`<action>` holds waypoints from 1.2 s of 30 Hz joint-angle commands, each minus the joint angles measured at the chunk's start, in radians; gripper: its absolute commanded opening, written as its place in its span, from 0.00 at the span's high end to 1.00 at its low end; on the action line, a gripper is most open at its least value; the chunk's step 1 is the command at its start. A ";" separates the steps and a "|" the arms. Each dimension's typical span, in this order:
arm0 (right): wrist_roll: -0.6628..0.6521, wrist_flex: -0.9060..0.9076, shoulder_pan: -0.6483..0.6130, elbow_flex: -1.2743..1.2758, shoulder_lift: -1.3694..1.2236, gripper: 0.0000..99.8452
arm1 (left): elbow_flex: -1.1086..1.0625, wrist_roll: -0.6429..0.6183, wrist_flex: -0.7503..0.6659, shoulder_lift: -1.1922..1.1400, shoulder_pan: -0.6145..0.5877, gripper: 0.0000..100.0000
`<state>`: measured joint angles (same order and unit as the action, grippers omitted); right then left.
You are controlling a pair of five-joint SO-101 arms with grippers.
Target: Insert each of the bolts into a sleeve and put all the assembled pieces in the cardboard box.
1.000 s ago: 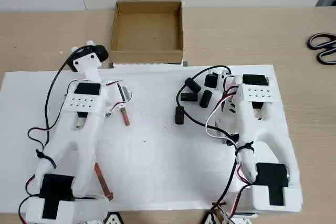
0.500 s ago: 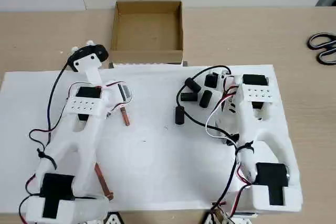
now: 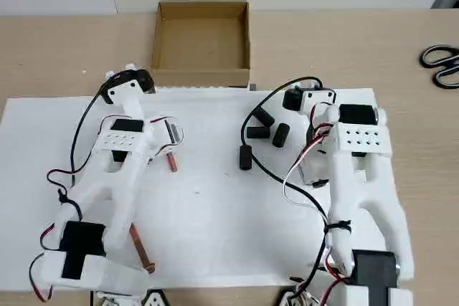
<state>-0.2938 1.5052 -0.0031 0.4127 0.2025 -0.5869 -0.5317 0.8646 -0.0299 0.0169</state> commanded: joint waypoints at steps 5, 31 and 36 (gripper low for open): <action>0.005 0.015 0.010 -0.003 0.041 1.00 | 0.019 -0.005 -0.002 0.000 -0.005 0.99; 0.012 0.203 0.004 -0.172 0.438 1.00 | 0.237 0.077 0.446 0.629 0.104 1.00; 0.012 0.208 0.005 -0.160 0.596 1.00 | 0.236 0.077 0.508 0.830 0.104 1.00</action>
<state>-0.2938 1.6970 -0.0031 0.2869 0.7058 -0.4012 -0.4641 1.3479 0.6774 0.1181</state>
